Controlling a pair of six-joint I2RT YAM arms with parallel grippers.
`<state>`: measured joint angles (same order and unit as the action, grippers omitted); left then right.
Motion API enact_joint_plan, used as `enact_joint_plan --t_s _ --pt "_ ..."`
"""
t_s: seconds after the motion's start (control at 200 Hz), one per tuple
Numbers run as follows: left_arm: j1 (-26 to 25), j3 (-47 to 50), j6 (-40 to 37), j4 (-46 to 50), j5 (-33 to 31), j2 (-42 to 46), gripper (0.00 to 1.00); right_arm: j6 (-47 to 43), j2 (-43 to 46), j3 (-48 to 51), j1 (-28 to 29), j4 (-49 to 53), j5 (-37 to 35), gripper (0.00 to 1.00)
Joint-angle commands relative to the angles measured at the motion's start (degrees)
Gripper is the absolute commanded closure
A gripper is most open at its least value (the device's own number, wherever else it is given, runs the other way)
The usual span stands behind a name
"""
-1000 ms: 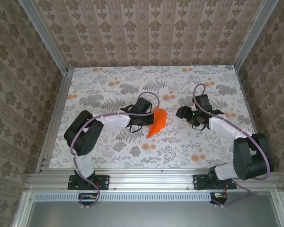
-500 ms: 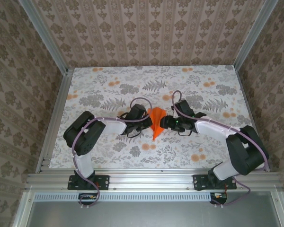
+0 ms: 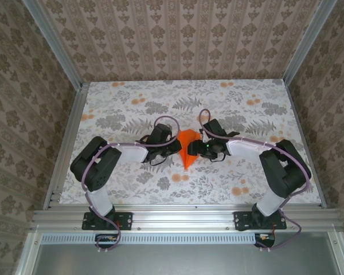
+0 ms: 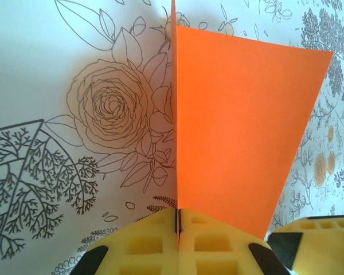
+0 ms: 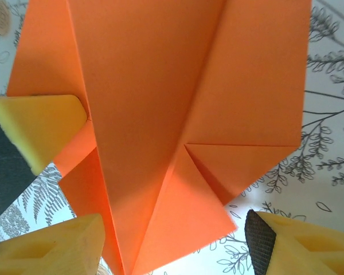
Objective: Fold a paper plane with a square sheet of paper (pick it up from the middle)
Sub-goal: Turn over a paper plane at the center of the table.
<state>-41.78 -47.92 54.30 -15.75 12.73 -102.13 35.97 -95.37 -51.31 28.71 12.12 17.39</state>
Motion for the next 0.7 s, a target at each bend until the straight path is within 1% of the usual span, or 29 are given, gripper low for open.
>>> enact_joint_plan --t_s 0.0,0.195,0.34,0.535,0.695 --pt "0.3 0.0 -2.8 1.4 2.3 0.3 0.94 -0.1 -1.5 -2.1 0.8 1.3 1.5 0.32" --pt "0.6 0.6 -3.1 0.9 2.6 -0.3 0.94 0.2 -2.6 -2.6 1.5 1.2 3.4 0.32" --pt "0.8 0.6 -3.6 0.9 2.8 -0.3 0.94 0.6 -2.1 -3.0 2.4 0.7 3.9 0.36" --pt "0.7 0.8 -3.8 0.7 2.9 -0.4 0.95 2.7 -1.7 -2.3 3.3 -2.5 4.8 0.45" --pt "0.7 0.9 -3.6 0.3 3.0 -0.4 0.95 5.1 -1.9 -1.2 4.0 -6.1 5.2 0.45"
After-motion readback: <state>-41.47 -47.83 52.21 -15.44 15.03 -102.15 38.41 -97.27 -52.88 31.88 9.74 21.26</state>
